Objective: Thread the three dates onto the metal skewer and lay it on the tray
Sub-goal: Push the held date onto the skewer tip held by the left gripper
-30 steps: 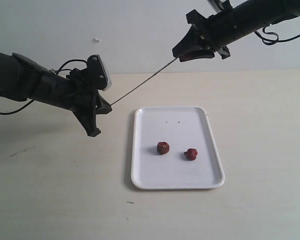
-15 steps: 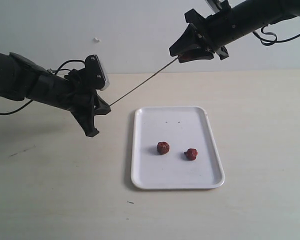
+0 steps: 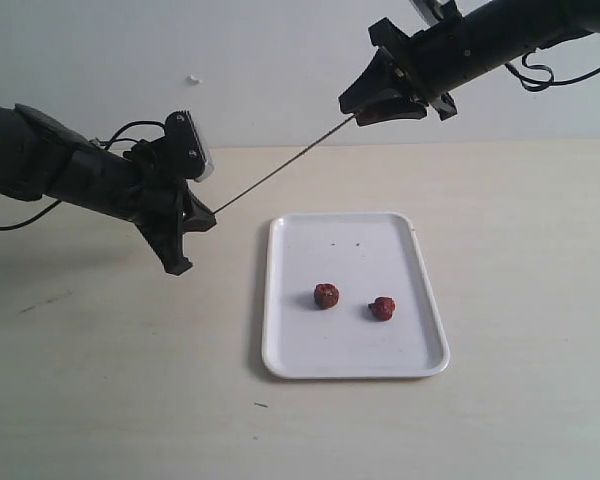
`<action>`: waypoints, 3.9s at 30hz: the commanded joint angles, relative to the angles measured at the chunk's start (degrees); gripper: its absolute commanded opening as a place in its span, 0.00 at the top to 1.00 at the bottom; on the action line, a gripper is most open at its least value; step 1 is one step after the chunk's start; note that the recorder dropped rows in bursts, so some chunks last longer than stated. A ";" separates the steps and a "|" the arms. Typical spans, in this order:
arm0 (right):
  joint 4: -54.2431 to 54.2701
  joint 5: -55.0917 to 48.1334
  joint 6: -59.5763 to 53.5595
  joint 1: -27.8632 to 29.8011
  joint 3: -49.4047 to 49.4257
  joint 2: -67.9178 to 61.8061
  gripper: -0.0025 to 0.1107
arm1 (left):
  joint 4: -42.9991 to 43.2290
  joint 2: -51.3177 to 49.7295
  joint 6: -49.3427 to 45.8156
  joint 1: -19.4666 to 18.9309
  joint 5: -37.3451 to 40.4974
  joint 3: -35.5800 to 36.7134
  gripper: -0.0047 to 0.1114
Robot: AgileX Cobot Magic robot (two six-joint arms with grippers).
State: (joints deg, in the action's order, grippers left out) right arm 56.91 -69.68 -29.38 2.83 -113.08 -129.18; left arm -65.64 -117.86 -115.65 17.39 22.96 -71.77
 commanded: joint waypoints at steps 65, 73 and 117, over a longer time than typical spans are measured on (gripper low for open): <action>-0.13 0.21 0.74 -0.16 -0.45 0.27 0.77 | 5.43 0.30 6.34 -0.96 -0.18 -0.26 0.96; -0.13 1.08 1.03 -0.16 -0.45 0.27 0.77 | 5.43 0.30 6.69 -2.27 0.64 -0.26 0.96; 0.08 -0.28 1.16 -0.16 -0.45 0.27 0.77 | -0.06 0.30 0.37 -2.04 6.03 -0.38 0.96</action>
State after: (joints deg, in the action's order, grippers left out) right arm 56.56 -69.99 -28.14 2.70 -113.08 -129.18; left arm -64.63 -117.86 -114.79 15.22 28.02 -71.77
